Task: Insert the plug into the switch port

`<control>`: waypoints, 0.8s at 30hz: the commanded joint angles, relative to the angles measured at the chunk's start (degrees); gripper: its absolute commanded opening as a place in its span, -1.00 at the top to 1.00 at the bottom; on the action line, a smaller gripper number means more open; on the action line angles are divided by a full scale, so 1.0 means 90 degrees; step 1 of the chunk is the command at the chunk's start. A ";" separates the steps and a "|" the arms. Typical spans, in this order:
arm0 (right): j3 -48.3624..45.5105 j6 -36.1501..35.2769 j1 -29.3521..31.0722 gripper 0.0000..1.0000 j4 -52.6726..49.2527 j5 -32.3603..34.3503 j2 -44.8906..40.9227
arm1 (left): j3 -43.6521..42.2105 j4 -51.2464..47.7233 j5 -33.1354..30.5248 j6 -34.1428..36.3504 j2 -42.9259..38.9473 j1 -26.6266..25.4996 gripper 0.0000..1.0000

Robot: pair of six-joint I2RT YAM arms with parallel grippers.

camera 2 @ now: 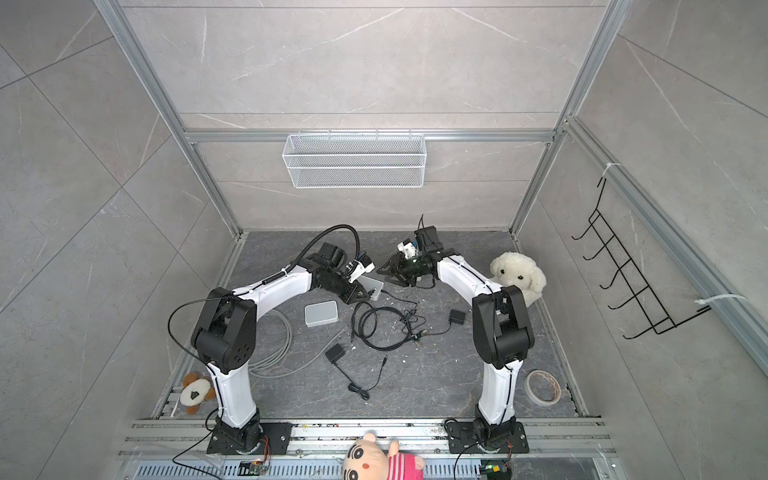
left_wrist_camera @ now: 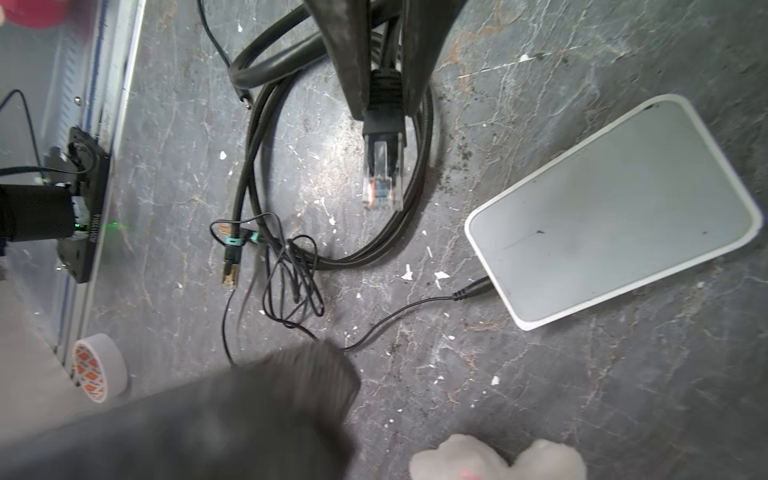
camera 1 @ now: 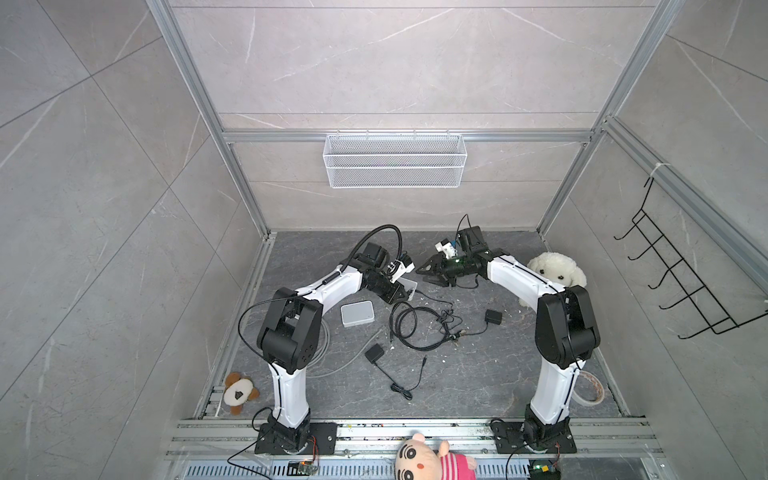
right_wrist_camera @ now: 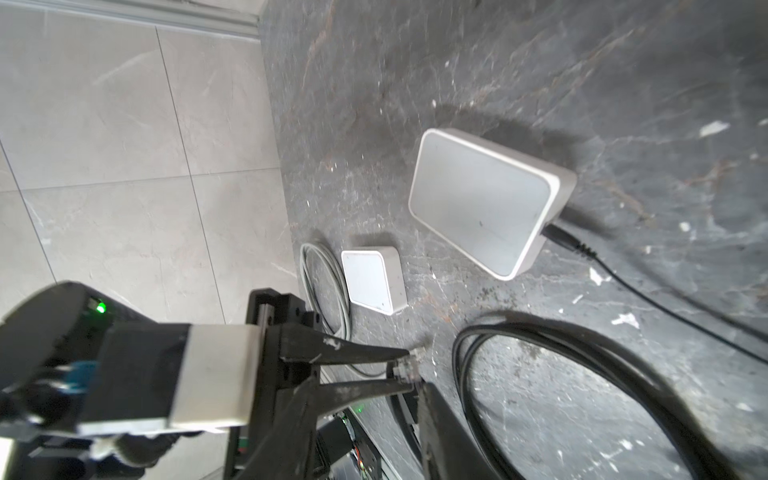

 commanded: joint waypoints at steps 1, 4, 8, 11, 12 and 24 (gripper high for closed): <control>-0.0034 -0.0475 0.0148 0.14 -0.0014 -0.0260 0.0128 | 0.0046 -0.0071 0.0439 0.0058 -0.0205 0.0085 0.97; -0.0001 -0.0556 0.0275 0.16 -0.0041 -0.0245 0.0239 | 0.0101 -0.0072 0.0487 0.0058 -0.0164 0.0085 0.97; 0.0097 -0.0687 0.0359 0.22 -0.0184 -0.0105 0.0410 | 0.0177 -0.0091 0.0536 0.0048 -0.0116 0.0085 0.97; 0.0130 -0.0730 0.0364 0.27 -0.0243 -0.0070 0.0509 | 0.0198 -0.0080 0.0538 0.0048 -0.0124 0.0085 0.97; 0.0144 -0.0744 0.0354 0.29 -0.0228 -0.0074 0.0530 | 0.0211 -0.0081 0.0549 0.0048 -0.0124 0.0096 0.97; 0.0095 -0.0748 0.0405 0.57 -0.0092 -0.0268 0.0625 | 0.0244 -0.0061 0.0663 0.0019 -0.0105 0.0153 0.98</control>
